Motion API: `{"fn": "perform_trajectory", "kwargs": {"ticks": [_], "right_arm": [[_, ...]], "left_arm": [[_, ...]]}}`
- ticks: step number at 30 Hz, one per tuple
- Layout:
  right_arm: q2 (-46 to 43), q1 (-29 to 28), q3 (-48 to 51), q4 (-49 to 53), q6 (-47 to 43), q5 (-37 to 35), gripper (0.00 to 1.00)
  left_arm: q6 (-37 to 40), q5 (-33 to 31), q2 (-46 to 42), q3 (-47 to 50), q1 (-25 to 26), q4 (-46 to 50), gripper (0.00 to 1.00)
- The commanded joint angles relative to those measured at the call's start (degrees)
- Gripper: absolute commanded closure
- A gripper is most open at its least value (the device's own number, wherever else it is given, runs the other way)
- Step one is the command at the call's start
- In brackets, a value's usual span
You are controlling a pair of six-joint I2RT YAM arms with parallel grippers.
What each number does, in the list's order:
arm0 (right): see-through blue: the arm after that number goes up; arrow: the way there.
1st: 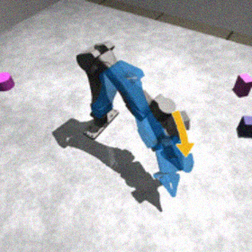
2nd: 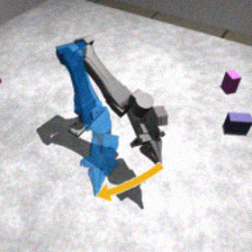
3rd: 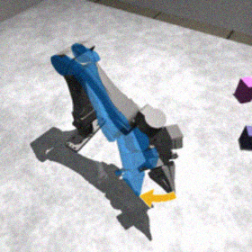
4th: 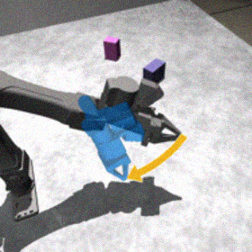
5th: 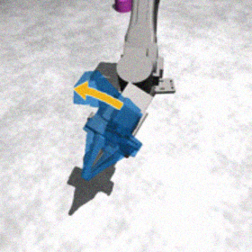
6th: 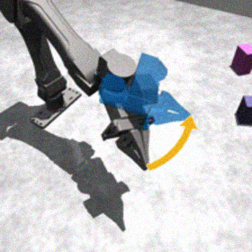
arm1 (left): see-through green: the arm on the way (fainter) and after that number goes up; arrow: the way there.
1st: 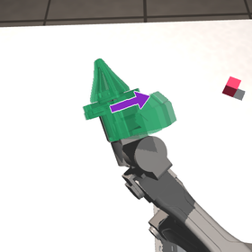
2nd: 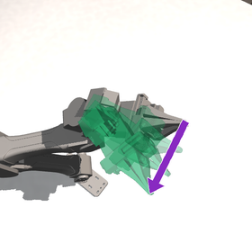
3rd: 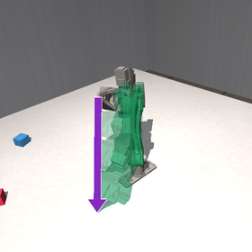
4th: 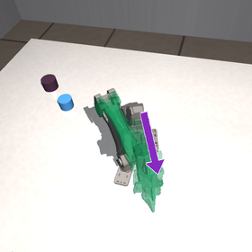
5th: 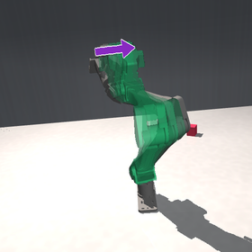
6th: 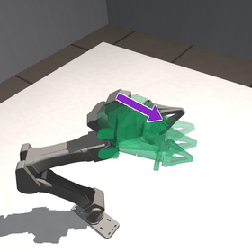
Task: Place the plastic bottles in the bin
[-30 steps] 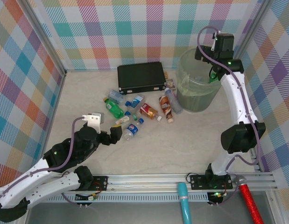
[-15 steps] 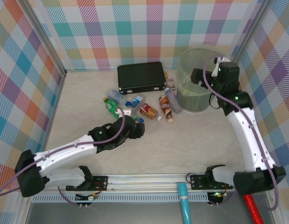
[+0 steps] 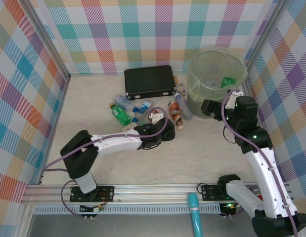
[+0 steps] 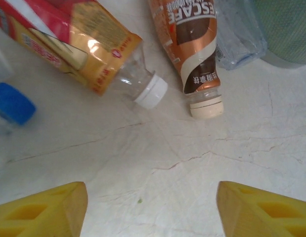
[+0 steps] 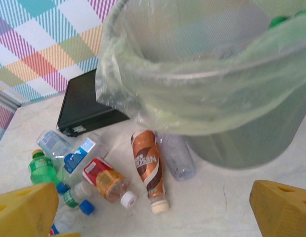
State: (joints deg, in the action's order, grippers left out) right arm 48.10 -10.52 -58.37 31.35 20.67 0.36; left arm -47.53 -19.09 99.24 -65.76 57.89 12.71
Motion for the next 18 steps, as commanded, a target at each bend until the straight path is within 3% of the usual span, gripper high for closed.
{"fn": "perform_trajectory", "kwargs": {"ticks": [1, 5, 18], "right_arm": [[-2.39, -0.29, 2.97, -0.84, 2.37, 3.5, 0.01], [-5.04, -0.29, 5.55, -0.53, 3.53, 4.12, 0.01], [-14.1, -0.29, 11.44, 1.16, 5.7, 3.42, 0.01]], "left_arm": [[-3.39, 0.03, 5.0, -4.87, 0.91, -0.42, 0.34], [-4.19, -0.71, 10.7, -8.98, 1.35, -0.84, 0.39], [-4.11, -2.6, 24.56, -23.1, 1.35, 4.14, 0.4]]}}
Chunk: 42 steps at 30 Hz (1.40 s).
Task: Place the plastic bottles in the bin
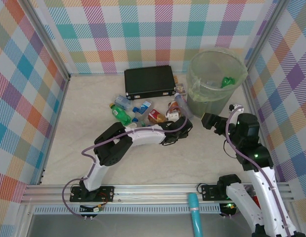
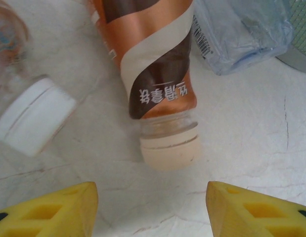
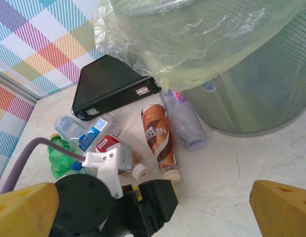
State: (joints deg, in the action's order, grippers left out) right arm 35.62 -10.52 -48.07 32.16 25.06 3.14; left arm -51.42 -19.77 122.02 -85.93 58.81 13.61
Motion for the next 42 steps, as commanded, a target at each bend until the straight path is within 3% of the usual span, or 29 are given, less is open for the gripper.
{"fn": "perform_trajectory", "kwargs": {"ticks": [1, 21, 30, 32, 34, 42], "right_arm": [[-2.05, -0.29, 1.31, 0.32, 1.36, 0.6, 0.01], [-2.16, -0.31, -0.46, 0.8, 0.52, 1.34, 0.01], [-2.32, -0.29, -0.27, 1.26, 1.35, 2.13, 0.01], [-2.39, -0.29, -0.19, 1.16, 1.65, 2.35, 0.01], [-2.6, -0.29, -0.18, 1.25, 1.91, 2.45, 0.01], [-2.59, -0.29, -0.35, 1.76, 1.92, 3.44, 0.01]], "left_arm": [[-0.11, -2.28, 2.7, -4.19, 0.37, 4.31, 0.4], [-1.33, 1.21, 10.74, -11.72, -3.91, 4.73, 0.41], [-1.63, 0.66, 8.94, -8.49, -4.53, 0.83, 0.58], [-0.95, 0.76, 8.41, -8.38, -4.66, 0.57, 0.68], [-0.45, 0.88, 7.75, -8.1, -4.67, 0.47, 0.71], [1.73, -1.13, -1.52, 1.3, -3.73, -4.89, 0.73]]}}
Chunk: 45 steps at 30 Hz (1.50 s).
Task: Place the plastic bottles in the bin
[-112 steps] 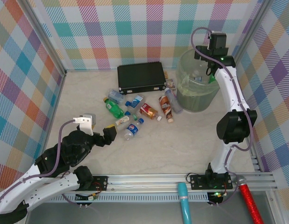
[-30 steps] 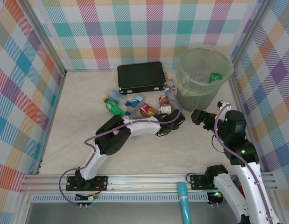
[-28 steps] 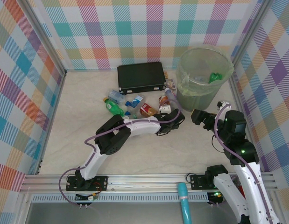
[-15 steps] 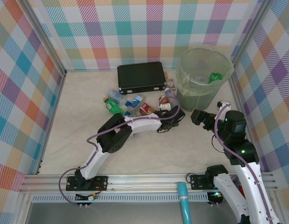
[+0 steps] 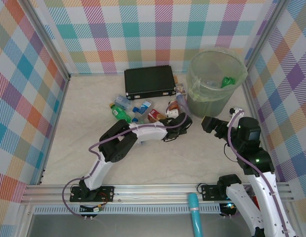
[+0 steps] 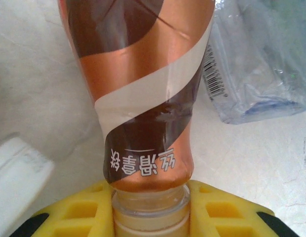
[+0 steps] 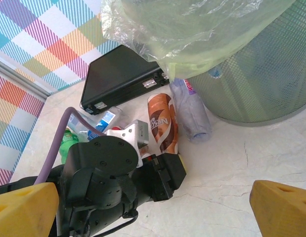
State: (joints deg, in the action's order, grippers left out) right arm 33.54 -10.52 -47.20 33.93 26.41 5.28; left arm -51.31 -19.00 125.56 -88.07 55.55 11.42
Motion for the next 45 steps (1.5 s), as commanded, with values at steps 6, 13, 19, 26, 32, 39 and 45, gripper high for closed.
{"fn": "perform_trajectory", "kwargs": {"ticks": [6, 13, 19, 26, 32, 39, 45], "right_arm": [[1.23, -0.34, -2.27, -1.02, 0.92, 4.37, 0.01], [8.63, -0.27, -7.91, -0.39, -0.5, 11.72, 0.01], [14.34, -0.2, -11.56, -2.1, -0.28, 18.51, 0.01], [22.5, -0.22, -15.64, -2.25, 0.9, 27.71, 0.09], [26.91, -0.38, -15.51, -6.6, 3.7, 35.82, 0.09], [31.04, -4.97, -15.61, -8.54, 4.91, 34.34, 0.07], [34.67, -7.92, -17.64, -7.91, 3.62, 33.66, 0.07]], "left_arm": [[4.97, -5.06, -14.31, 12.96, 1.73, -7.4, 0.73], [14.11, -3.65, -23.39, 24.53, 4.39, -18.12, 0.73], [21.82, 2.67, -31.61, 33.15, 4.7, -26.11, 0.73], [29.22, 8.2, -42.77, 40.87, 5.22, -27.15, 0.72], [32.12, 9.74, -50.19, 44.01, 5.95, -24.28, 0.72], [34.19, 11.53, -52.64, 43.57, 7.19, -22.17, 0.73], [35.52, 12.58, -53.55, 42.87, 8.07, -20.18, 0.73]]}}
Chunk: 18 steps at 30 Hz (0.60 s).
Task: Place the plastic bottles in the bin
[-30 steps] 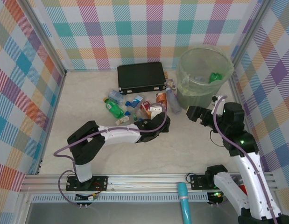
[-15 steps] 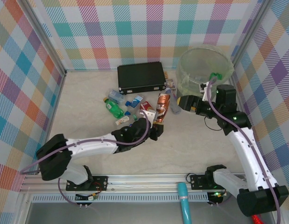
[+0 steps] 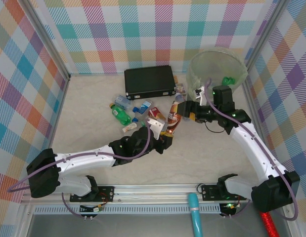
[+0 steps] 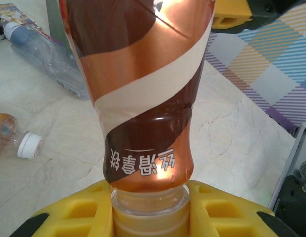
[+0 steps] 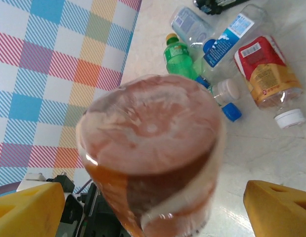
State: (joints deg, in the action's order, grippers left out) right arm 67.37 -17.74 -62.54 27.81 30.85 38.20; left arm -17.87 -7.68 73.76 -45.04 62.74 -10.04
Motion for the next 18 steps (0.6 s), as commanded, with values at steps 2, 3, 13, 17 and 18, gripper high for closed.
{"fn": "perform_trajectory", "kwargs": {"ticks": [2, 3, 13, 17, 18], "right_arm": [[2.04, -1.2, -3.06, -0.98, -1.5, 0.74, 0.08], [2.51, -1.37, -3.34, -0.64, -1.87, 0.87, 0.11], [2.08, -1.69, -4.93, 2.5, -4.83, 0.63, 0.43], [1.24, -1.69, -5.46, 2.5, -4.47, -0.17, 0.43], [1.02, -1.68, -5.78, 2.57, -4.31, -0.68, 0.43]], "left_arm": [[2.7, 1.56, -2.1, -0.2, 1.13, 1.75, 0.73], [2.91, 1.62, -2.15, -0.17, 1.19, 2.06, 0.73], [4.03, 0.58, -2.02, -0.88, 1.31, 4.64, 0.71], [4.03, -0.18, -1.43, -1.78, 1.33, 5.2, 0.58], [4.0, -0.46, -1.37, -1.92, 1.33, 5.29, 0.5]]}}
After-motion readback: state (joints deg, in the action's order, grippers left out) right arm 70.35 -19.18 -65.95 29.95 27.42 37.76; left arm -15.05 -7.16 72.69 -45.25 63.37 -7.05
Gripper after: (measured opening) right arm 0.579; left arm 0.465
